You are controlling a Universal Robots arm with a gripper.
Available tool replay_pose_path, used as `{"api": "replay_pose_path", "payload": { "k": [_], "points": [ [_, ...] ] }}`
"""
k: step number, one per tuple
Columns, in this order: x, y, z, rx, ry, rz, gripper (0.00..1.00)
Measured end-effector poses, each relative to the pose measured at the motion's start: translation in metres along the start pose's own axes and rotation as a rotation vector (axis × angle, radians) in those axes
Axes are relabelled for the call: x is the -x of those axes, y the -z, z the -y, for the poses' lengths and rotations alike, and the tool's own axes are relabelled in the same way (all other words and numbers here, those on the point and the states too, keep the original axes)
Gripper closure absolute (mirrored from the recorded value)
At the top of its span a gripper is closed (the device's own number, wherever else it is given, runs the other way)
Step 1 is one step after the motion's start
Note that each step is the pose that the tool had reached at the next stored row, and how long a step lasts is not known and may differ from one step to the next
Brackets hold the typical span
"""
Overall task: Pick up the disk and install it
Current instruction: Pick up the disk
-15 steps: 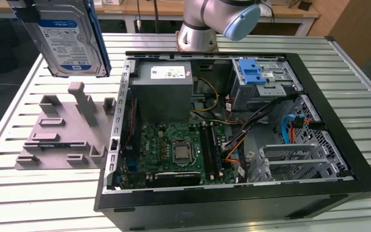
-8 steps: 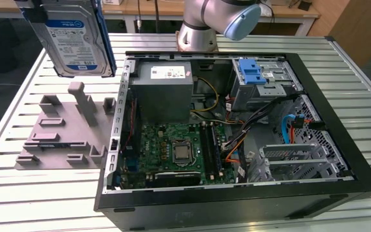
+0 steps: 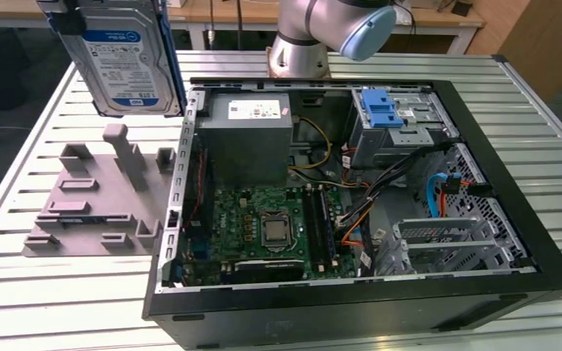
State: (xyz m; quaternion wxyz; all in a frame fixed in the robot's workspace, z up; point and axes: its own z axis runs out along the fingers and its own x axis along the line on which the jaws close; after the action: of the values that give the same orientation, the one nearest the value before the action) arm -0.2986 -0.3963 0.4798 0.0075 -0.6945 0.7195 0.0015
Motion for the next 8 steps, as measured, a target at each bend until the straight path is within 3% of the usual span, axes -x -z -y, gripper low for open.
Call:
{"api": "replay_pose_path", "payload": {
  "k": [8],
  "points": [
    [0.0004,-0.0002,0.0146,-0.0001,0.0,0.0,0.64]
  ]
}}
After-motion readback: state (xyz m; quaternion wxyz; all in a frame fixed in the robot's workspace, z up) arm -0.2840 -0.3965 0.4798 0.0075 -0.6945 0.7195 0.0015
